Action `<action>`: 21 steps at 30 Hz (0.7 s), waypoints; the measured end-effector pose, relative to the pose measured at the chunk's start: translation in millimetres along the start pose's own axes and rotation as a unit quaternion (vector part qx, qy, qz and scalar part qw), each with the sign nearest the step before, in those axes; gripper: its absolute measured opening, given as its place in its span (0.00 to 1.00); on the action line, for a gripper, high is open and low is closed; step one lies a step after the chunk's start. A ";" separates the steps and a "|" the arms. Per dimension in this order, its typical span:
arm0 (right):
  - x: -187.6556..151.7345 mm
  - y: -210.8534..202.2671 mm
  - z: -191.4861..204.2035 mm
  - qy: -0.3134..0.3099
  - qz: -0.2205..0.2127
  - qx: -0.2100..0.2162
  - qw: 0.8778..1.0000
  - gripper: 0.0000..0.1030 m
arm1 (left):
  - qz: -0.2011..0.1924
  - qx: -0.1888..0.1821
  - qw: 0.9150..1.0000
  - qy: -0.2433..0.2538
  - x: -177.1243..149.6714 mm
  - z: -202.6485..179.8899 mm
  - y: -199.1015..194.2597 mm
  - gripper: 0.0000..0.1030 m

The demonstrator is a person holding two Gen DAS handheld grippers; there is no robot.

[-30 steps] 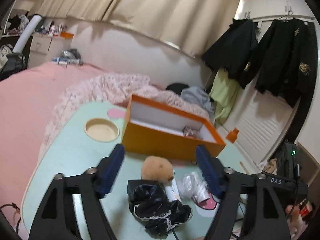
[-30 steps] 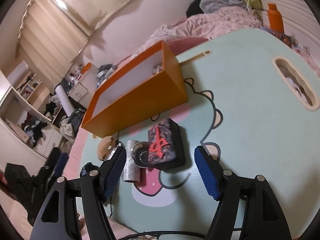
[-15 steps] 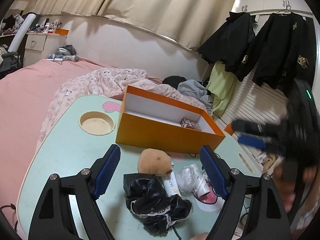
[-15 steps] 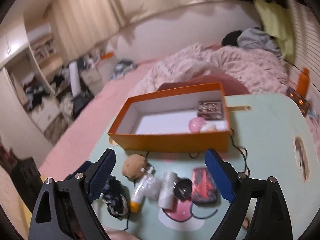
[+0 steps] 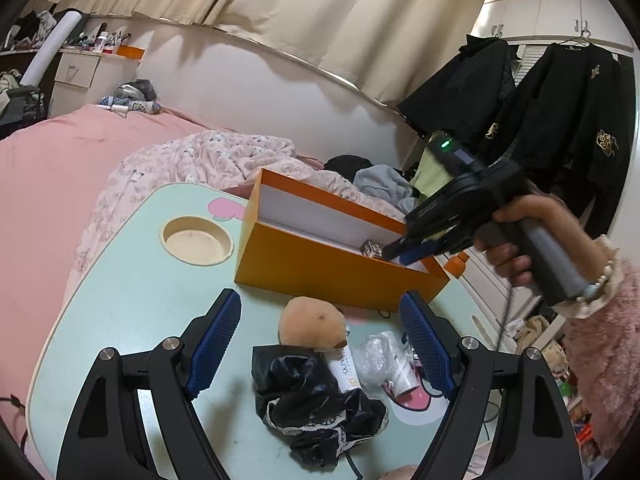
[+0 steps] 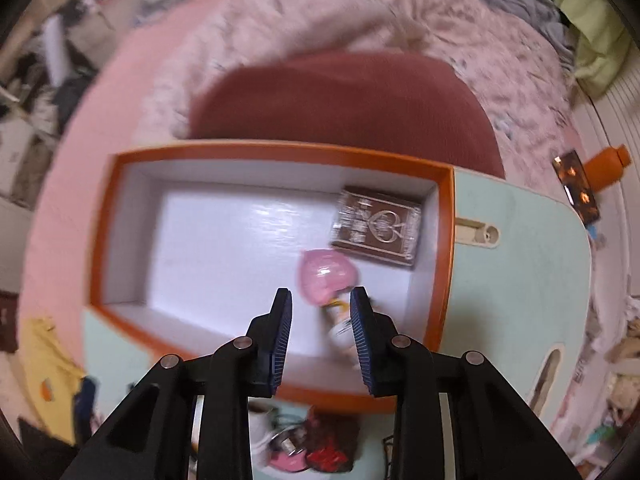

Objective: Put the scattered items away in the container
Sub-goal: 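Reach into the orange box and grasp the pink heart gem with the right tool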

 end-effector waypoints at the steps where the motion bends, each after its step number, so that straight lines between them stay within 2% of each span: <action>1: 0.4 6.1 -1.3 0.006 0.009 0.005 1.000 0.29 | 0.000 0.000 1.000 -0.001 0.1 -0.1 -0.1 0.79; 2: 1.1 11.8 -2.9 0.013 0.018 0.008 1.000 0.30 | 0.000 0.000 1.000 -0.001 0.1 0.0 -0.1 0.79; 5: 9.4 16.3 -3.3 0.002 0.020 -0.017 1.000 0.31 | 0.000 -0.001 1.000 -0.002 -0.3 0.4 -0.8 0.79; 10: 14.0 39.1 5.7 -0.030 0.061 -0.036 0.997 0.35 | -0.002 -0.001 1.000 -0.004 0.2 0.9 -2.0 0.79; 16: 14.2 43.7 7.8 -0.044 0.031 -0.042 0.998 0.34 | -0.002 -0.001 1.000 -0.007 -0.4 1.2 -2.0 0.79; 19: 12.9 38.0 7.4 -0.035 0.010 -0.019 0.999 0.34 | -0.001 -0.001 1.000 -0.008 -0.8 0.7 -2.4 0.79; 21: 13.2 22.9 8.5 -0.029 -0.026 0.003 0.999 0.34 | 0.000 -0.001 1.000 -0.008 -1.0 0.8 -2.1 0.79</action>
Point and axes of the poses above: each gripper's, at about its wrist camera, not at the fingertips, and y roughly the way its jaws point, z to its left, x to its top, the point moved 8 cm from there along y, roughly the way its jaws point, and after that the axes turned 7 degrees about x, right-handed, at the moved point
